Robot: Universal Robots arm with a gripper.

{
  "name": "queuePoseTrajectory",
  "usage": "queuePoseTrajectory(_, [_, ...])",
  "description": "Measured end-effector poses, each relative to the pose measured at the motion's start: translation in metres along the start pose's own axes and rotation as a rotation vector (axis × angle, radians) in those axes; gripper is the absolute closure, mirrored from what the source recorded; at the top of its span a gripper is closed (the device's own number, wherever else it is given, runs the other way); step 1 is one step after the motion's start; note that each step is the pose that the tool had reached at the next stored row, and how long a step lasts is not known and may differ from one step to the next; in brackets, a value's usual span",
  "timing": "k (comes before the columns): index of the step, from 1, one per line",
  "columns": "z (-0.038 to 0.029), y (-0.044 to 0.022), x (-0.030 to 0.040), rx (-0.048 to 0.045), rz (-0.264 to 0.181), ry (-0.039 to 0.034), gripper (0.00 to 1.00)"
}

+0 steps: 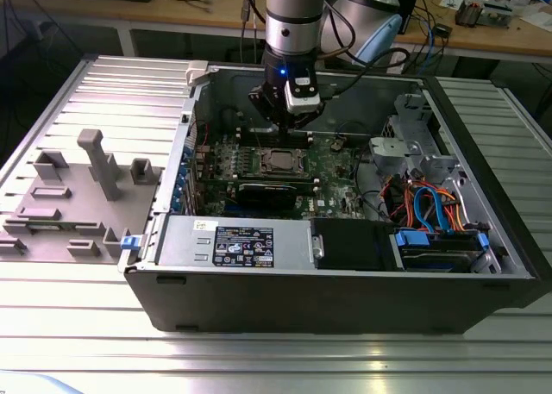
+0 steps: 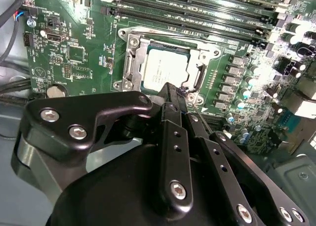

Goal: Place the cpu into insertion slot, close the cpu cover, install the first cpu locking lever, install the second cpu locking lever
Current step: 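Install the first cpu locking lever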

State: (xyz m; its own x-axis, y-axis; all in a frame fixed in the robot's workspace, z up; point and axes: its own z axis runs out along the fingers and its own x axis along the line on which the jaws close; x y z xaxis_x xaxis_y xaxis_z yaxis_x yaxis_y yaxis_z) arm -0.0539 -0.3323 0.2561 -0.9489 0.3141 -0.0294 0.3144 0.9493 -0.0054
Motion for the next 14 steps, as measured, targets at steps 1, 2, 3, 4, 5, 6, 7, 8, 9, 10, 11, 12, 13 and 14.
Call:
queuePoseTrajectory(1, [0.0000,0.0000,0.0000,0.0001,0.000,0.0000,0.89])
queuePoseTrajectory(2, [0.0000,0.0000,0.0000,0.0000,0.000,0.0000,0.89])
queuePoseTrajectory(3, [0.0000,0.0000,0.0000,0.0001,-0.001,0.0000,0.89])
queuePoseTrajectory(4, [0.0000,-0.0001,0.0002,-0.0001,-0.002,0.0000,0.89])
queuePoseTrajectory(5, [0.0000,-0.0001,0.0005,-0.0003,-0.009,-0.0001,0.89])
queuePoseTrajectory(6, [0.0000,-0.0001,0.0004,-0.0007,-0.023,-0.0002,0.89])
queuePoseTrajectory(7, [0.0001,-0.0001,0.0004,-0.0017,-0.059,-0.0004,0.89])
queuePoseTrajectory(8, [0.0001,-0.0002,0.0005,-0.0026,-0.090,-0.0005,0.89])
queuePoseTrajectory(9, [0.0001,-0.0001,0.0005,-0.0030,-0.103,-0.0006,0.89])
queuePoseTrajectory(10, [0.0001,-0.0002,0.0006,-0.0034,-0.115,-0.0007,0.89])
queuePoseTrajectory(11, [0.0001,-0.0005,0.0013,-0.0037,-0.122,-0.0008,0.89])
queuePoseTrajectory(12, [0.0001,-0.0009,0.0025,-0.0038,-0.124,-0.0009,0.89])
queuePoseTrajectory(13, [0.0002,-0.0020,0.0059,-0.0046,-0.124,-0.0047,0.89])
queuePoseTrajectory(14, [0.0002,-0.0028,0.0083,-0.0057,-0.124,-0.0085,0.89])
